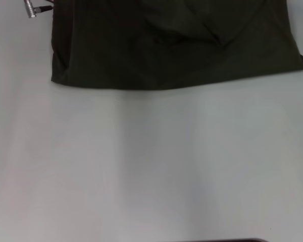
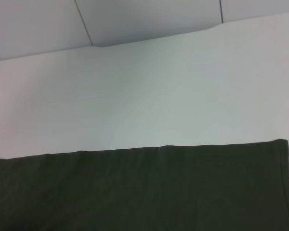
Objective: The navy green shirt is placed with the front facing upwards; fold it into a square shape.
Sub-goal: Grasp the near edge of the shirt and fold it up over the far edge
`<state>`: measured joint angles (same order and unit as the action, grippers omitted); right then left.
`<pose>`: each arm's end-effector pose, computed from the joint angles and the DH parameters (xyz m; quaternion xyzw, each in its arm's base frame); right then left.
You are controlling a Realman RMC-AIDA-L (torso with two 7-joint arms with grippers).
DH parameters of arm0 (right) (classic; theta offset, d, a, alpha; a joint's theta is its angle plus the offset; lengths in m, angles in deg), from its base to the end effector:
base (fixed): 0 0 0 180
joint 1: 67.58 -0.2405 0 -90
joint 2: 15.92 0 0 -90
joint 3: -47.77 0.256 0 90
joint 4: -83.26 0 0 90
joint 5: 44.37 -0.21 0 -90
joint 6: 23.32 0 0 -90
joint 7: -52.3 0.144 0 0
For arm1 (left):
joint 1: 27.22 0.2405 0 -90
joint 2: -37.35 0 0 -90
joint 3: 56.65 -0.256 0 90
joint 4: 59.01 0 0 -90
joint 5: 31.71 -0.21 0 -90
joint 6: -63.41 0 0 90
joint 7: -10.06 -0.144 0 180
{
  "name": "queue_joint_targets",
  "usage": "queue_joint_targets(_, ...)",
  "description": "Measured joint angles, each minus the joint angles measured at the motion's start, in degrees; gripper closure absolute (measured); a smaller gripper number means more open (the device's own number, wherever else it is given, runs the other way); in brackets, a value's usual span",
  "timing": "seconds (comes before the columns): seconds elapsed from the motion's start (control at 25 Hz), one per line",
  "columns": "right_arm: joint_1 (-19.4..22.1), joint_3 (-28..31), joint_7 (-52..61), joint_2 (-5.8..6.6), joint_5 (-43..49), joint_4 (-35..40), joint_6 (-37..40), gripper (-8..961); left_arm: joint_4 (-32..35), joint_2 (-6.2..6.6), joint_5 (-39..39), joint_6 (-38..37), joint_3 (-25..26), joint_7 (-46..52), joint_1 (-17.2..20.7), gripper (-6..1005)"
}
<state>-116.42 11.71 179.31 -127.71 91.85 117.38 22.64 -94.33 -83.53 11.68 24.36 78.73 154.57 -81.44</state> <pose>0.2575 0.4828 0.0796 -0.7704 0.4672 0.1416 0.4102 -0.1831 0.4888 -0.0020 -0.7526 -0.5211 -0.1905 0.3546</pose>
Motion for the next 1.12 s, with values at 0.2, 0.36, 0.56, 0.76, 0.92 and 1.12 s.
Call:
queue_joint_targets(0.2, -0.53, -1.02, -0.02, -0.17, 0.0, -0.02, -1.2, 783, 0.08, 0.21, 0.0, 1.06, 0.0, 0.92, 0.26, 988)
queue_joint_targets(0.36, -0.6, -1.03, -0.02, -0.27, 0.0, -0.02, -2.07, 777, 0.21, 0.25, -0.09, 1.36, 0.0, 0.92, 0.26, 988)
queue_joint_targets(0.56, -0.64, -1.18, -0.02, -0.27, 0.01, -0.02, -2.91, 771, 0.26, -0.05, -0.2, 1.64, -0.03, 0.31, 0.11, 983)
queue_joint_targets(0.76, -0.43, -2.01, -0.06, -0.93, 0.11, -0.14, -3.78, 764, -0.07, -0.52, 0.06, 1.86, -0.37, -1.17, 0.34, 945)
queue_joint_targets(0.92, -0.29, -4.06, 0.42, -0.77, 0.83, -1.17, -4.21, 759, 0.96, -0.33, 0.06, 1.91, -0.6, -1.02, 0.16, 915)
queue_joint_targets(1.12, -0.65, -5.01, 1.49, -0.24, 2.22, -2.34, -4.66, 752, 1.24, -0.12, 0.06, 1.91, -0.56, -0.71, -0.2, 809)
